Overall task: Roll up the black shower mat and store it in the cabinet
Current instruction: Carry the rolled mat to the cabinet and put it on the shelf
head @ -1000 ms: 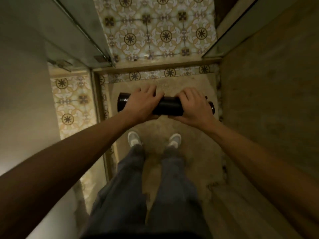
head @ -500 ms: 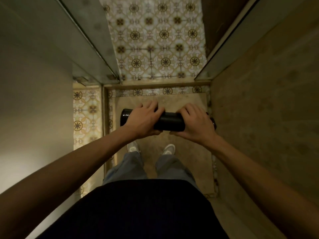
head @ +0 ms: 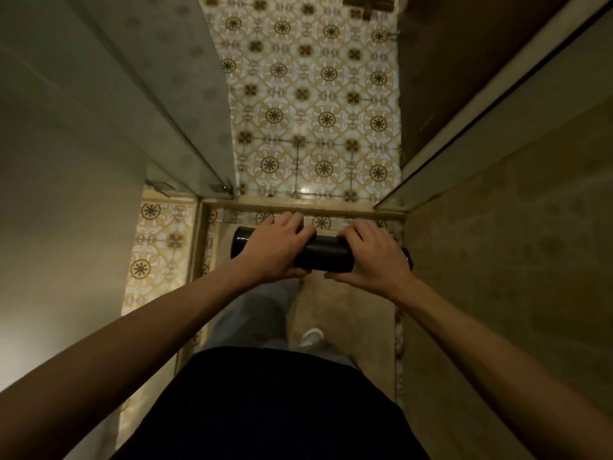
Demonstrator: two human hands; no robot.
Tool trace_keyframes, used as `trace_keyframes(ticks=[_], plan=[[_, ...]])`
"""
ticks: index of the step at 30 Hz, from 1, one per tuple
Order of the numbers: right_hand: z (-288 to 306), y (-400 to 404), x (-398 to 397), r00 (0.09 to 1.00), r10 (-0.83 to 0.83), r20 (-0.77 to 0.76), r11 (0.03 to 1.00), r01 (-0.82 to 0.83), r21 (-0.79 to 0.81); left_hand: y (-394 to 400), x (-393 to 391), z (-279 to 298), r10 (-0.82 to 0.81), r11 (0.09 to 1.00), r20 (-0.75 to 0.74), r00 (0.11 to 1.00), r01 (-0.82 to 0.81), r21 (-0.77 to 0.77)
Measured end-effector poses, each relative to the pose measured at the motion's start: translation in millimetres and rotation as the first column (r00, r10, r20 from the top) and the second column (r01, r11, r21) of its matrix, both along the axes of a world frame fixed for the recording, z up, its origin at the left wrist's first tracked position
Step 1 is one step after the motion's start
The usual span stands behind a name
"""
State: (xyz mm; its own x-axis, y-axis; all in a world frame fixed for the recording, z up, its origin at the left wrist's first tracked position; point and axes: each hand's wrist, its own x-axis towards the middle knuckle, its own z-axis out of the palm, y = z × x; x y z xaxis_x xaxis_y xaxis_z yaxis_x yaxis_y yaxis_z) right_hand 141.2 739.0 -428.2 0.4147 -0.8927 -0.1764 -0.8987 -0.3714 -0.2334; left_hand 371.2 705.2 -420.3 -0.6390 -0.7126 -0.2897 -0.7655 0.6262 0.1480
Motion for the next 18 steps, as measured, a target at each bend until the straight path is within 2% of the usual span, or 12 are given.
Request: trace_keyframes(ticks=[8, 12, 18], plan=[[1.2, -161.4, 1.7, 0.997, 0.058, -0.043, 0.995, -0.054, 0.081, -146.7, 1.8, -3.6, 0.084, 0.995, -0.031, 0.996, -0.082, 0.054], [10.3, -245.8, 4.4, 0.991, 0.107, -0.074, 0.993, -0.103, 0.064, -217.9, 3.7, 0.6, 0.133, 0.988, -0.045, 0.990, -0.129, 0.080], [17.9, -340.6, 4.0, 0.992, 0.120, -0.034, 0.990, -0.117, 0.074, -310.6, 3.7, 6.8, 0.141, 0.987, -0.053, 0.989, -0.136, 0.082]])
